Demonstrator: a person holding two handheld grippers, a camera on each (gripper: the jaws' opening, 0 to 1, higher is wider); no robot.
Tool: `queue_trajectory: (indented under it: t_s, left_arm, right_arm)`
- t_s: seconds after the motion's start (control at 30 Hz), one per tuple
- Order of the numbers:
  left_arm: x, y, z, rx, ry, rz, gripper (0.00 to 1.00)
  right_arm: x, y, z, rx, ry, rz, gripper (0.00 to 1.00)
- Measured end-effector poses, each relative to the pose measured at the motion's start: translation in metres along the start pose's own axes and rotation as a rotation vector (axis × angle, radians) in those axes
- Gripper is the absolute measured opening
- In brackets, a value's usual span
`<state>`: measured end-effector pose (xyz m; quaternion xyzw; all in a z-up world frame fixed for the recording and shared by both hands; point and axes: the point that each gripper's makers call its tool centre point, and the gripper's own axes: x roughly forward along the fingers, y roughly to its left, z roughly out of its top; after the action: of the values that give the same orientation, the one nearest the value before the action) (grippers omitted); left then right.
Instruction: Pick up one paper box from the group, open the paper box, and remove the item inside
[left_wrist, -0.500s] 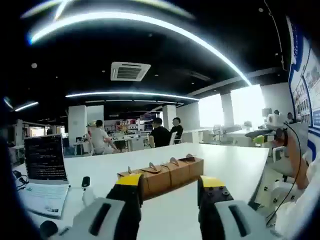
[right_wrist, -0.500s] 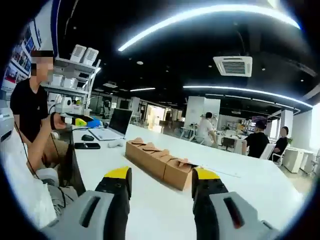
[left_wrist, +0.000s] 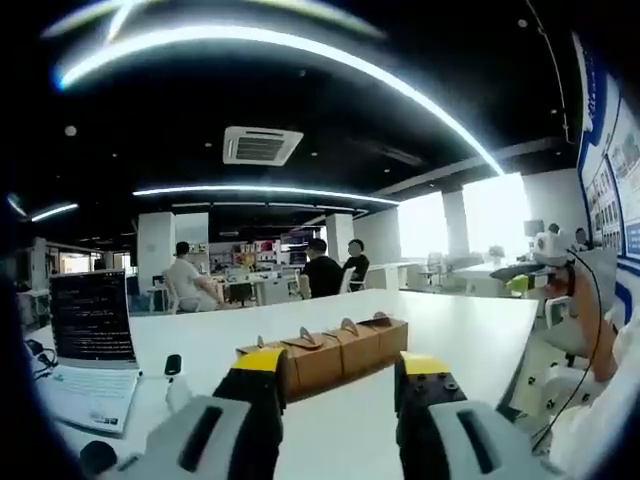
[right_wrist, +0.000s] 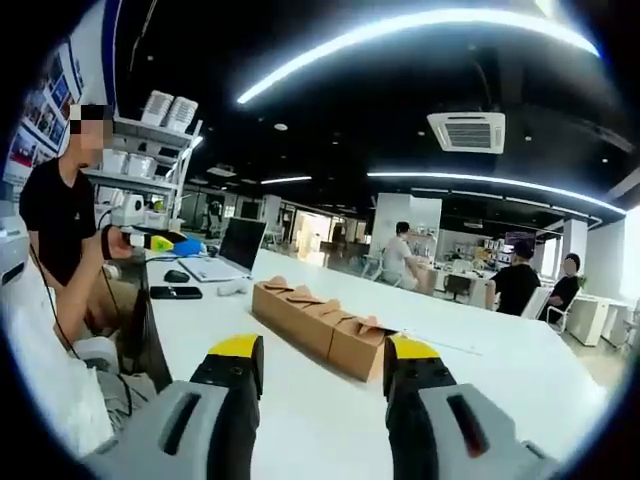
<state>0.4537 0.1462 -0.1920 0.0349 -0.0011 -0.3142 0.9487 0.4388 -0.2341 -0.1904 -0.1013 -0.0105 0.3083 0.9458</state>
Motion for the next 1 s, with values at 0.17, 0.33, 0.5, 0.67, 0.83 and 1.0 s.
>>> queue_trajectory:
  t_s: [0.17, 0.33, 0.5, 0.67, 0.83, 1.0]
  left_arm:
    - [0.001, -0.001, 0.000, 0.001, -0.001, -0.002, 0.44]
    - [0.001, -0.002, 0.000, 0.003, 0.002, -0.002, 0.44]
    - [0.001, -0.002, -0.002, 0.003, 0.007, -0.002, 0.44]
    - [0.004, -0.003, -0.003, 0.000, 0.010, 0.002, 0.43]
    - [0.009, -0.009, -0.004, 0.007, 0.019, -0.013, 0.43]
    - [0.012, -0.015, -0.004, 0.013, 0.008, -0.032, 0.43]
  right_arm:
    - [0.000, 0.000, 0.001, 0.003, -0.004, 0.001, 0.48]
    - [-0.001, -0.001, 0.001, 0.000, -0.002, 0.001, 0.48]
    - [-0.002, 0.000, 0.000, -0.006, 0.000, -0.001, 0.48]
    - [-0.002, 0.001, -0.001, -0.009, 0.005, 0.002, 0.48]
    - [-0.002, 0.001, -0.002, -0.009, 0.007, 0.008, 0.48]
    - [-0.005, -0.002, 0.001, -0.004, -0.004, 0.004, 0.47]
